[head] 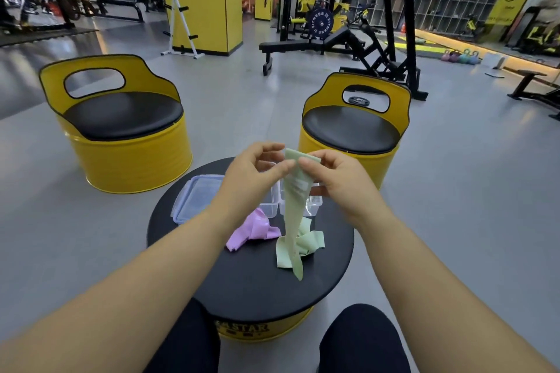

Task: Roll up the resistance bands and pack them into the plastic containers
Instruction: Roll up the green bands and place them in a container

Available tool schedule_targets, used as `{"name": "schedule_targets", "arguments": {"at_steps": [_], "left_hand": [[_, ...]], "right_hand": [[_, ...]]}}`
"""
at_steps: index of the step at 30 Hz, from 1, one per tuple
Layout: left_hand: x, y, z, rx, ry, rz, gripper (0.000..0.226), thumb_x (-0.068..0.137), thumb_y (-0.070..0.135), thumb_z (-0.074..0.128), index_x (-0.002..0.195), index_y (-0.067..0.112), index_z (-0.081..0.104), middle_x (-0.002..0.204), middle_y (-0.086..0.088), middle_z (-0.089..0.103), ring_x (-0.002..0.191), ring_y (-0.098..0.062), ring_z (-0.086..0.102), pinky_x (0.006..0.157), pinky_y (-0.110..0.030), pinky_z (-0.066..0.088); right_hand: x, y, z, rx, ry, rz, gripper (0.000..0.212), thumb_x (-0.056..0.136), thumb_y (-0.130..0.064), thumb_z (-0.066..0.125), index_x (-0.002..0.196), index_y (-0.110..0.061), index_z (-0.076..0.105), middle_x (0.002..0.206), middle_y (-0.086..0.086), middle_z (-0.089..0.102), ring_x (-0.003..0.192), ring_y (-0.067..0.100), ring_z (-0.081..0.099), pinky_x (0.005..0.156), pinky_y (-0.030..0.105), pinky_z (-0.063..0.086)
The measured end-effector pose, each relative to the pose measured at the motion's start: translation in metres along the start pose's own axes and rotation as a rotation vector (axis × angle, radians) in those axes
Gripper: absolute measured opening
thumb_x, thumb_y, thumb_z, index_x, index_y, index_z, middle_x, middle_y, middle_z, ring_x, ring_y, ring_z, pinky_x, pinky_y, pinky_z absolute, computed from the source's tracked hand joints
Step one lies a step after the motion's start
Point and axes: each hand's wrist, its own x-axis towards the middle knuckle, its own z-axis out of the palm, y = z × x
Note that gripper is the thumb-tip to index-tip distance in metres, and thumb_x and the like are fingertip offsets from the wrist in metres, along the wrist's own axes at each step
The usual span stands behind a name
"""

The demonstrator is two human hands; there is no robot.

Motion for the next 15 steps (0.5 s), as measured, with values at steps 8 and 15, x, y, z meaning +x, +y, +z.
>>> {"name": "schedule_targets", "arguments": {"at_steps": [8, 15], "left_hand": [[0.008, 0.026, -0.006, -0.098, -0.092, 0.009, 0.008, 0.087, 0.007, 0.064, 0.079, 0.009, 0.064, 0.07, -0.003, 0.066, 0.056, -0.003, 0.061, 0.053, -0.011, 0.046], [0.008, 0.034, -0.009, -0.06, -0.135, 0.068, 0.01, 0.086, 0.007, 0.065, 0.087, 0.016, 0.069, 0.075, -0.004, 0.068, 0.064, -0.007, 0.064, 0.054, -0.018, 0.05]], "right_hand": [[0.006, -0.021, -0.01, -0.135, -0.034, -0.132, 0.009, 0.087, -0.009, 0.064, 0.094, -0.008, 0.069, 0.084, 0.009, 0.071, 0.073, 0.014, 0.067, 0.067, 0.027, 0.059], [0.004, -0.031, -0.01, -0.081, -0.034, -0.216, 0.013, 0.083, -0.003, 0.067, 0.085, -0.014, 0.071, 0.072, -0.001, 0.073, 0.068, 0.01, 0.069, 0.06, 0.021, 0.055]]}}
